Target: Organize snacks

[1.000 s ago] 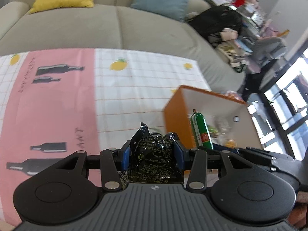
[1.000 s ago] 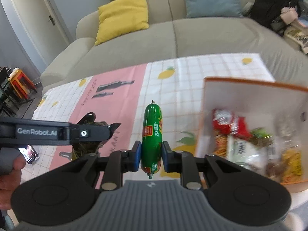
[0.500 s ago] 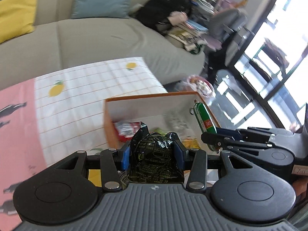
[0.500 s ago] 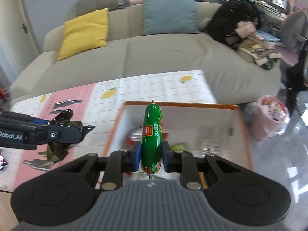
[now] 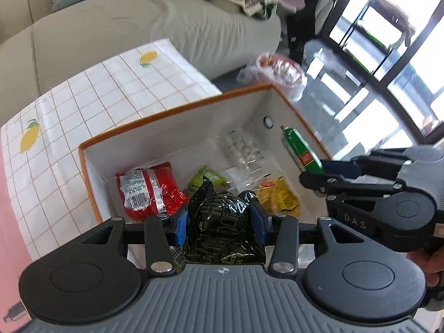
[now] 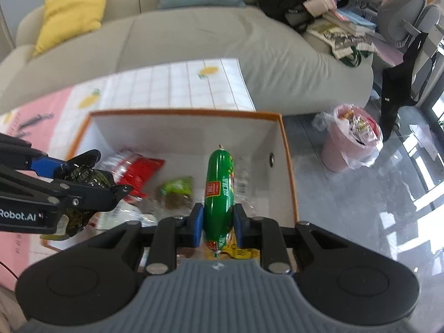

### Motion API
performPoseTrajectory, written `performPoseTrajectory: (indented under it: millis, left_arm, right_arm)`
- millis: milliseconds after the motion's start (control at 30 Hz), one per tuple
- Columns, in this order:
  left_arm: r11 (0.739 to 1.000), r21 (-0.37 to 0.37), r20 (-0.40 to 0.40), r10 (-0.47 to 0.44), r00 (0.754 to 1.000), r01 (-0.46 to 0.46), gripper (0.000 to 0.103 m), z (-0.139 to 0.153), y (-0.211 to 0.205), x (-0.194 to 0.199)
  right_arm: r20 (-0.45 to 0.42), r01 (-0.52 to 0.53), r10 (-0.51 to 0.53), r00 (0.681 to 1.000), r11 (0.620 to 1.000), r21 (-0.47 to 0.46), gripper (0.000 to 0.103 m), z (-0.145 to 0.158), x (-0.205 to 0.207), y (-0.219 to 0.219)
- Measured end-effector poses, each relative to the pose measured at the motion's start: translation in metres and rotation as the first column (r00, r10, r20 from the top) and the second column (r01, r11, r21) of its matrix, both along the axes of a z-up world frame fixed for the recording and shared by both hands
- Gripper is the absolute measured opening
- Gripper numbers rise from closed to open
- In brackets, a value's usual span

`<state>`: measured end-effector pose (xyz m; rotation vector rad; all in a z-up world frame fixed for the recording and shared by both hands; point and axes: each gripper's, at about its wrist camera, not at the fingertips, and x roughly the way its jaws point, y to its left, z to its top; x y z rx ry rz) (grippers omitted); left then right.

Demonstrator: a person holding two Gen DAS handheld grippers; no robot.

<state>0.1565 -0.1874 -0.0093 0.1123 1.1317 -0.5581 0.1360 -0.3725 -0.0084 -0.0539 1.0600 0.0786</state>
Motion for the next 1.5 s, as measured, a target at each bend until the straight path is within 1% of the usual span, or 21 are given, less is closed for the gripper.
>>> performPoseTrajectory:
  millis: [233, 333, 500, 700, 833, 967, 1067, 1100, 1133, 1167, 1233, 1267, 1300, 1333, 1400, 1433, 1467, 1500]
  left_arm:
    - [0.994, 0.097, -0.023, -0.042, 0.999, 0.045, 0.052, -0.029, -0.019, 0.017]
    - [0.989, 0.134, -0.026, -0.056, 0.998, 0.059, 0.052, -0.038, -0.025, 0.022]
    - [0.979, 0.19, -0.031, -0.07, 0.997, 0.075, 0.052, -0.053, -0.031, 0.028]
    - [0.975, 0.206, -0.037, -0.078, 0.996, 0.084, 0.054, -0.059, -0.034, 0.031]
    - [0.973, 0.217, -0.03, -0.079, 0.996, 0.084, 0.061, -0.058, -0.036, 0.033]
    - [0.973, 0.217, -0.014, -0.077, 0.997, 0.078, 0.065, -0.054, -0.037, 0.032]
    - [0.977, 0.198, -0.005, -0.078, 0.997, 0.077, 0.067, -0.049, -0.034, 0.03]
    - [0.979, 0.192, 0.001, -0.078, 0.997, 0.076, 0.069, -0.046, -0.033, 0.029]
    - [0.979, 0.19, 0.009, -0.076, 0.997, 0.073, 0.074, -0.042, -0.031, 0.027]
    - [0.979, 0.189, 0.019, -0.076, 0.997, 0.071, 0.076, -0.037, -0.03, 0.026]
    - [0.981, 0.179, 0.043, -0.083, 0.996, 0.074, 0.076, -0.025, -0.027, 0.021]
    - [0.982, 0.174, 0.053, -0.081, 0.995, 0.071, 0.077, -0.019, -0.025, 0.019]
    - [0.984, 0.166, 0.063, -0.079, 0.995, 0.068, 0.077, -0.012, -0.022, 0.016]
    - [0.986, 0.154, 0.077, -0.075, 0.994, 0.063, 0.077, -0.004, -0.018, 0.012]
    - [0.989, 0.14, 0.107, -0.061, 0.992, 0.046, 0.077, 0.011, -0.01, 0.005]
    - [0.99, 0.134, 0.128, -0.054, 0.99, 0.037, 0.077, 0.019, -0.005, 0.001]
    - [0.991, 0.13, 0.16, -0.042, 0.986, 0.021, 0.077, 0.028, 0.0, -0.004]
    - [0.991, 0.135, 0.197, -0.026, 0.98, -0.001, 0.077, 0.037, 0.004, -0.01]
  right_arm:
    - [-0.073, -0.038, 0.032, 0.997, 0.995, -0.095, 0.02, -0.037, 0.023, -0.001]
    - [-0.093, -0.066, 0.054, 0.994, 0.989, -0.133, 0.02, -0.048, 0.028, 0.003]
    - [-0.124, -0.098, 0.078, 0.989, 0.982, -0.163, 0.02, -0.061, 0.034, 0.006]
    - [-0.154, -0.101, 0.074, 0.985, 0.979, -0.175, 0.02, -0.073, 0.042, 0.007]
    - [-0.165, -0.103, 0.072, 0.984, 0.977, -0.187, 0.02, -0.075, 0.046, 0.006]
    - [-0.158, -0.104, 0.072, 0.985, 0.973, -0.204, 0.02, -0.071, 0.048, 0.005]
    - [-0.149, -0.097, 0.068, 0.987, 0.977, -0.191, 0.022, -0.065, 0.048, 0.005]
    - [-0.15, -0.091, 0.063, 0.987, 0.978, -0.186, 0.024, -0.063, 0.048, 0.005]
    - [-0.147, -0.086, 0.058, 0.987, 0.979, -0.187, 0.025, -0.061, 0.048, 0.005]
    - [-0.142, -0.081, 0.054, 0.988, 0.978, -0.19, 0.029, -0.059, 0.048, 0.005]
    - [-0.123, -0.069, 0.045, 0.991, 0.979, -0.194, 0.038, -0.051, 0.046, 0.005]
    - [-0.111, -0.059, 0.039, 0.993, 0.98, -0.19, 0.047, -0.046, 0.044, 0.005]
    - [-0.098, -0.049, 0.031, 0.995, 0.982, -0.183, 0.052, -0.04, 0.041, 0.005]
    - [-0.084, -0.04, 0.026, 0.996, 0.983, -0.177, 0.053, -0.033, 0.038, 0.004]
    - [-0.049, -0.022, 0.013, 0.999, 0.985, -0.17, 0.064, -0.02, 0.03, 0.004]
    - [-0.021, -0.008, 0.004, 1.0, 0.986, -0.165, 0.065, -0.011, 0.025, 0.005]
    - [0.005, 0.004, -0.003, 1.0, 0.988, -0.156, 0.068, -0.003, 0.02, 0.005]
    - [0.033, 0.019, -0.014, 0.999, 0.989, -0.144, 0.073, 0.006, 0.013, 0.006]
